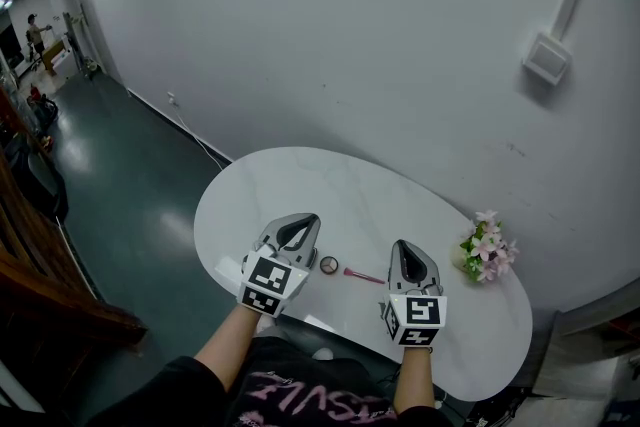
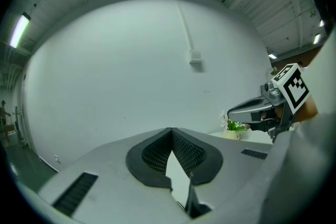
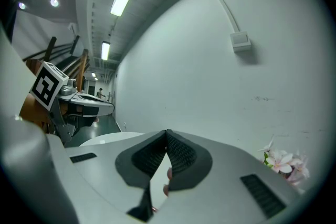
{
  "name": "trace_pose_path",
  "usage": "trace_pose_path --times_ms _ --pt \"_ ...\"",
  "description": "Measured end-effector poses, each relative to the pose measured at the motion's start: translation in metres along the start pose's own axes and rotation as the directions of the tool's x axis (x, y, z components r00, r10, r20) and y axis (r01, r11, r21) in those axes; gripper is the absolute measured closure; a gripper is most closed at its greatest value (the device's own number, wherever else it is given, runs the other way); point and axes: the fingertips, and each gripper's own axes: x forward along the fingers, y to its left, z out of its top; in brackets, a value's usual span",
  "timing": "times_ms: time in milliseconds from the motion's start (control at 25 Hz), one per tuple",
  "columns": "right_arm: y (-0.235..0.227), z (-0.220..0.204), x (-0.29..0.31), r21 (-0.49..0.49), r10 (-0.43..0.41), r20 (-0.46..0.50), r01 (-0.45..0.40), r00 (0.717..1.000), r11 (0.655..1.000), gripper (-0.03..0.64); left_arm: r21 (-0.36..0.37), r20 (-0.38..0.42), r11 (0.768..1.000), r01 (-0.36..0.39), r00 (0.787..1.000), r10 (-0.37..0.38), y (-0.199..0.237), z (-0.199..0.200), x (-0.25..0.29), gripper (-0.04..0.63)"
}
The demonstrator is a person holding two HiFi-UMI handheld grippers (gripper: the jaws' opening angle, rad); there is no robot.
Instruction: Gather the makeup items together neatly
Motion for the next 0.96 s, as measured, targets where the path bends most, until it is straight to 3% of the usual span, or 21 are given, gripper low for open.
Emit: trace_pose_path --times_ms 960 --pt "-0.0047 0.0013 0.0046 -0.010 0.011 0.017 -0.011 1.000 1.000 0.555 -0.003 0.014 1.000 -0.025 1.000 0.025 0.0078 0.0017 -0.0003 0.583"
